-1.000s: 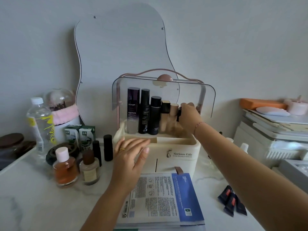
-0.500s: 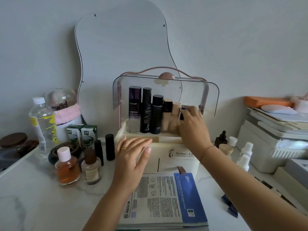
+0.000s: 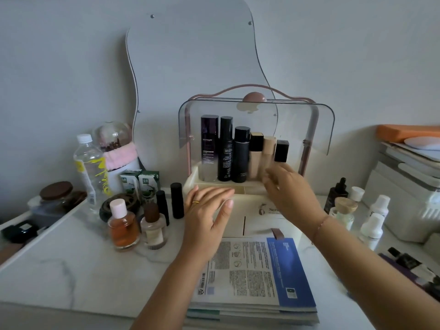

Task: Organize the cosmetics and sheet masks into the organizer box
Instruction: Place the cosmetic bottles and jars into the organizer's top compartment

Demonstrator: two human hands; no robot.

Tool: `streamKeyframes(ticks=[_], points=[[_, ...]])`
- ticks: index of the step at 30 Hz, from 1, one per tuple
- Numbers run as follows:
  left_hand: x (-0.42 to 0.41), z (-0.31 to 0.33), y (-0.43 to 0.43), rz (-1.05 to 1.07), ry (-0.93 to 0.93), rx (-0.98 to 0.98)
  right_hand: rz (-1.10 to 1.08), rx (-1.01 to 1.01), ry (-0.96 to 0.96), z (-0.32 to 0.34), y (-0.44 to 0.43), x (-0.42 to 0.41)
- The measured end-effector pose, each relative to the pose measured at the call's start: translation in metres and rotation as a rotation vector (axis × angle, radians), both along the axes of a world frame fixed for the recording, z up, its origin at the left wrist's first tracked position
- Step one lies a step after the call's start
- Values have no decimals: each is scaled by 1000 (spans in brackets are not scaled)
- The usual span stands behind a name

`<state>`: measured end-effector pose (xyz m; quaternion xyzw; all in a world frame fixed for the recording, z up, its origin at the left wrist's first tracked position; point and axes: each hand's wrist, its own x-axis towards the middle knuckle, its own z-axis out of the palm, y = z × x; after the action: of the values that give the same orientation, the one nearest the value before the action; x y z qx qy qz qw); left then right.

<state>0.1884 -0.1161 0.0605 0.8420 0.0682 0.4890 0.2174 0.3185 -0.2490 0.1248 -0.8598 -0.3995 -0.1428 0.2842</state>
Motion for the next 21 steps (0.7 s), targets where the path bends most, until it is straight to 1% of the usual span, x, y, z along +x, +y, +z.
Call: streamKeyframes(ticks=[2,4,6,7,9,10,11,12,14,17,21], points=[[0,2,-2,5,22,-8,38,12,-65,-13,-4,-21],[-3,4,-5,-12,23,-26,28,-40,-182,-27,-9,-34],[-14,4,-2,0,-82,-87,11,-111,-258,-38,-12,-39],[-23,1,4,65,-187,-128,5,-132,-282,-42,-13,-39],[-46,-9,28,307,-404,-262,-10,-127,-307,-48,-12,-38],[-59,-16,42,430,-465,-376,-20,-111,-314,-50,-11,-38],[-70,-23,57,524,-474,-498,-26,-97,-320,-51,-9,-39],[-79,-31,72,578,-433,-606,-30,-86,-326,-53,-7,-40],[-91,-45,96,556,-289,-746,-39,-67,-340,-54,-4,-42],[-101,-55,112,347,-150,-802,-43,-59,-345,-54,-4,-43],[-109,-65,124,268,-44,-814,-37,-61,-353,-55,-4,-44]])
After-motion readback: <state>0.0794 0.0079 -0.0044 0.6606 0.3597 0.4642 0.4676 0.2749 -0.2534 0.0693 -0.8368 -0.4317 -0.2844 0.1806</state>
